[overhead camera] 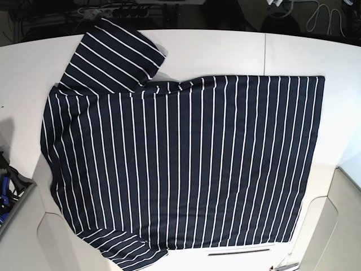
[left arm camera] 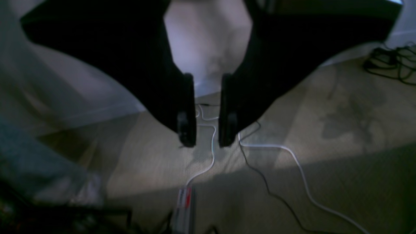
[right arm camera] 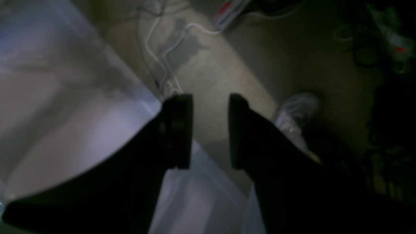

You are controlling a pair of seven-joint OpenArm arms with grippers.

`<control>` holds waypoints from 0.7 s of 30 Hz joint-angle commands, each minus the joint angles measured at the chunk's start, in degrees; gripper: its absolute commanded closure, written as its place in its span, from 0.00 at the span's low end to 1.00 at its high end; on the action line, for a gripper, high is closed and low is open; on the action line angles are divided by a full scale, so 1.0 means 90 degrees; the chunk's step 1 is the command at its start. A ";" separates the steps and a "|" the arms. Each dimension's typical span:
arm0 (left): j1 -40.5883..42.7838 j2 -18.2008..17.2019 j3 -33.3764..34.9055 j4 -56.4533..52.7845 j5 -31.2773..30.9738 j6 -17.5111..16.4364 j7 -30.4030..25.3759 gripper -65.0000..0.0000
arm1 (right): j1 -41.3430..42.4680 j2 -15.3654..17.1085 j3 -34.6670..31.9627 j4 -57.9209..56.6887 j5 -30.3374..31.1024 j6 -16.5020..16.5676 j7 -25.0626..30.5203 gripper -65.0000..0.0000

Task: Fold the T-shirt properly
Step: 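Move both grippers from rest toward the shirt's shoulder corners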

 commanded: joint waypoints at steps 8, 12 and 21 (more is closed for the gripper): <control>0.0964 -0.0085 -0.1576 0.2074 -0.0971 -0.0216 0.0811 0.77 | -0.1185 0.0393 0.1916 0.2997 0.1348 0.0102 -0.0767 0.71; 0.1163 -0.0083 -0.2331 0.2844 -0.1472 -0.0233 0.1190 0.77 | -0.1353 0.0391 0.2948 0.3980 0.1885 0.0100 -0.0767 0.71; 0.1163 -0.0155 -0.3752 0.3789 -0.2450 -0.0238 0.1824 0.62 | -0.1348 0.0209 0.4775 0.4490 0.2603 0.0068 -0.0767 0.56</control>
